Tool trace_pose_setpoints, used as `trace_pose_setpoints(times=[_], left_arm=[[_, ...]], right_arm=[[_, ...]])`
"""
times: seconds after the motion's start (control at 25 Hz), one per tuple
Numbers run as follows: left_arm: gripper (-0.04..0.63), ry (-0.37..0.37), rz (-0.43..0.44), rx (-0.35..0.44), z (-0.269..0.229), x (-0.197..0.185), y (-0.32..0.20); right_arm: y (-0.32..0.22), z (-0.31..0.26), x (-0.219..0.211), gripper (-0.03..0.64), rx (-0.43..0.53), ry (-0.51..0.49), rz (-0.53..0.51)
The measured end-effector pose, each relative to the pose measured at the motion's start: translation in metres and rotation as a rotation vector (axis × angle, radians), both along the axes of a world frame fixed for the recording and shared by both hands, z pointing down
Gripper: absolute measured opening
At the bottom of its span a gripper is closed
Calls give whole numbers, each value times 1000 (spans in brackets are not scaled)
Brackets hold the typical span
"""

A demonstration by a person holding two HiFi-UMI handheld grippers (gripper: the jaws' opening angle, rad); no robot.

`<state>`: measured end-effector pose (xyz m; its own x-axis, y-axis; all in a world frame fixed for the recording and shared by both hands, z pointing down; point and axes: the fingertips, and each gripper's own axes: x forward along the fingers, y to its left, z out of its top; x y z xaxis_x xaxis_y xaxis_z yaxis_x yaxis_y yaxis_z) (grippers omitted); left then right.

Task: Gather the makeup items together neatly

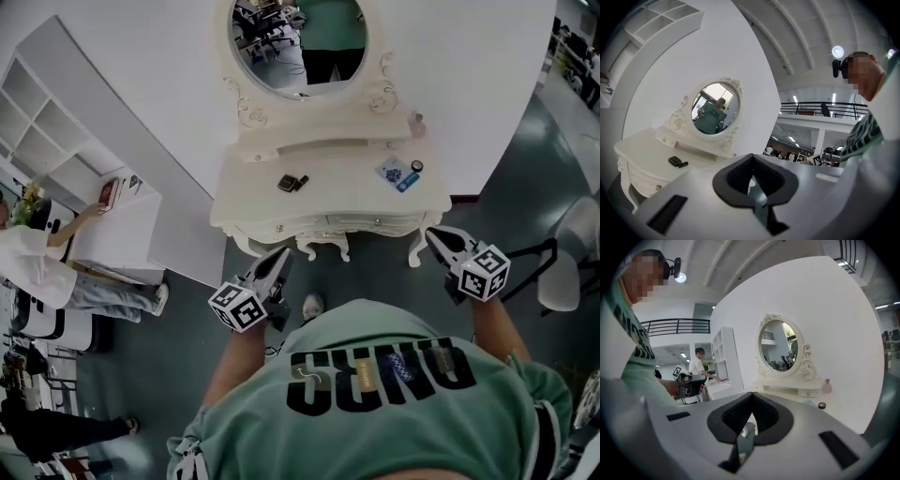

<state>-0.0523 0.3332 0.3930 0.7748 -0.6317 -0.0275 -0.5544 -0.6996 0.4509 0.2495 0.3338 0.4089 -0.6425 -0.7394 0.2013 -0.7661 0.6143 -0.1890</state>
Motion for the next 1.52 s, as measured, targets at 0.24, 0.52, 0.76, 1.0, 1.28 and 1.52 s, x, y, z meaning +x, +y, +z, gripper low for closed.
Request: trace_pose_setpoints(times=[0.24,0.52,0.76,1.0,1.28,1.52], left_arm=[[-3,31,49,-6,21,-37,-89],[-3,39,206,16,16,-75,-244],[-3,9,308,49,2,-97,-347],[-3,13,323,20,12,-84,-407],[-3,14,257,18,21,-10,-432],[-3,32,146,-1,19,48,-432]], right_arm=[[-75,10,-38,-11,-6,40,37],[-209,-9,-94,-11,11,27,159],[-310,-27,-134,-11,31,36,211],[-360,-11,-120,-11,-19,54,240],[-395,7,-57,-11,-68,49,166],[-419,16,-7,-11,-83,54,50]])
